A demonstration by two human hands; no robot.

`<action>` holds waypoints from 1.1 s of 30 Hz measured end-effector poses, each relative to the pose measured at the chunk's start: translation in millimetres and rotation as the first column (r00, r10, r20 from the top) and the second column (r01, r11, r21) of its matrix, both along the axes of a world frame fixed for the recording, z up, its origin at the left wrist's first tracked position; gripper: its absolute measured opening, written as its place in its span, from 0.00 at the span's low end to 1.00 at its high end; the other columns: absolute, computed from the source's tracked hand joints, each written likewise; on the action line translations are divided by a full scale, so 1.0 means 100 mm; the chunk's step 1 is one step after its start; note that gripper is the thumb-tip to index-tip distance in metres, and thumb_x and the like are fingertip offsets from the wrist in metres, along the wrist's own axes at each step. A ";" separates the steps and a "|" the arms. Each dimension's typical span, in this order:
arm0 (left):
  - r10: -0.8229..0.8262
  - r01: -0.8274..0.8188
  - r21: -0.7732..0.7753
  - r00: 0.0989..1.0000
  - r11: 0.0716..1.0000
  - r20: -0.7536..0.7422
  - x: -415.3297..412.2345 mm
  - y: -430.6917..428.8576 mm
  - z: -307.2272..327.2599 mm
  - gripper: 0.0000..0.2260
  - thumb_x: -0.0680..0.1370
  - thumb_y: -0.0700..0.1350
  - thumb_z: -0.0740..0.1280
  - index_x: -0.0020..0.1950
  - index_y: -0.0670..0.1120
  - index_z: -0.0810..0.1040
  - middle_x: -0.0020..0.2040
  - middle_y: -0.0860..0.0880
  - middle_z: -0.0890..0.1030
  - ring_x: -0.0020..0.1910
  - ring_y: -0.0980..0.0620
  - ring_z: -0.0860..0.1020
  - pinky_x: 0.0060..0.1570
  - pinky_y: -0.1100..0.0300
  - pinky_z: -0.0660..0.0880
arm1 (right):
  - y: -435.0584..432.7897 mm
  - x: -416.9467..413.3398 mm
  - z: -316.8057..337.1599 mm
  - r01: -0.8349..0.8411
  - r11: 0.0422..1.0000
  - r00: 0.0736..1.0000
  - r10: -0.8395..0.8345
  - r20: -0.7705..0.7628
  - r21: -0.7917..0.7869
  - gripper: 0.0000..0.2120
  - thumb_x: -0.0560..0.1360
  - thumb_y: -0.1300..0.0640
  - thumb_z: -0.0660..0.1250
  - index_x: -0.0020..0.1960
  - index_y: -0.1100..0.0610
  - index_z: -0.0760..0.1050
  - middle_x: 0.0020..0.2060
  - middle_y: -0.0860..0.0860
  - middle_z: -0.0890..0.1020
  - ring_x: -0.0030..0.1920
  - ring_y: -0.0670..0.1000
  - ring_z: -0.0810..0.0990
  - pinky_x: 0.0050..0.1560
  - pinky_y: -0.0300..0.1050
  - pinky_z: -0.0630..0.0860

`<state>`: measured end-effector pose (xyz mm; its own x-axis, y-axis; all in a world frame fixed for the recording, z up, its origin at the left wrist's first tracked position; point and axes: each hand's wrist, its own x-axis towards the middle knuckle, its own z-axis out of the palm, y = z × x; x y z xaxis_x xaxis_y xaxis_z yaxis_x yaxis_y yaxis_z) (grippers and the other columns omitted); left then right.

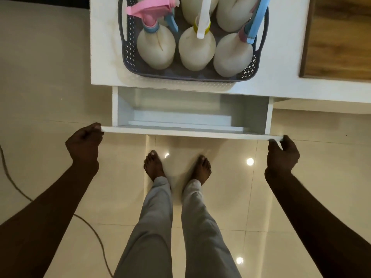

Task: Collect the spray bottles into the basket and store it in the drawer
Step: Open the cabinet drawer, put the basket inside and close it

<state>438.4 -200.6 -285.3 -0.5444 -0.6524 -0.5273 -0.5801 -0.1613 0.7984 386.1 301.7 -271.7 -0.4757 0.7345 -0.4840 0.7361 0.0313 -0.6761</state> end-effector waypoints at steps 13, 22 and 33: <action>0.056 -0.077 0.133 0.987 0.988 0.154 1.04 0.03 0.16 0.18 0.79 0.34 0.70 0.68 0.32 0.77 0.54 0.47 0.85 0.54 0.52 0.84 0.60 0.57 0.82 | 0.20 1.08 0.03 -0.057 0.995 0.988 0.043 0.151 0.088 0.23 0.76 0.60 0.76 0.71 0.58 0.80 0.66 0.54 0.84 0.61 0.49 0.82 0.64 0.41 0.72; 0.095 -0.129 0.118 0.962 0.985 0.258 1.45 0.07 0.21 0.17 0.79 0.33 0.71 0.68 0.34 0.79 0.56 0.43 0.85 0.55 0.48 0.84 0.55 0.60 0.83 | 0.22 1.51 0.04 -0.035 0.994 0.966 0.008 0.260 0.100 0.23 0.75 0.59 0.77 0.69 0.58 0.81 0.65 0.55 0.85 0.65 0.56 0.83 0.67 0.48 0.74; -0.054 0.166 -0.245 0.912 0.955 0.406 1.20 0.08 0.31 0.15 0.79 0.38 0.73 0.65 0.43 0.82 0.62 0.41 0.83 0.64 0.40 0.81 0.66 0.51 0.74 | 0.19 1.14 0.38 -0.154 0.986 0.964 0.136 0.230 0.062 0.23 0.78 0.57 0.75 0.72 0.53 0.77 0.71 0.54 0.80 0.73 0.56 0.77 0.73 0.55 0.73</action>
<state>558.0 -192.8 -253.8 -0.4076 -0.7470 -0.5252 -0.8547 0.1096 0.5074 499.9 320.7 -233.6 -0.4659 0.7055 -0.5341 0.8520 0.1948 -0.4859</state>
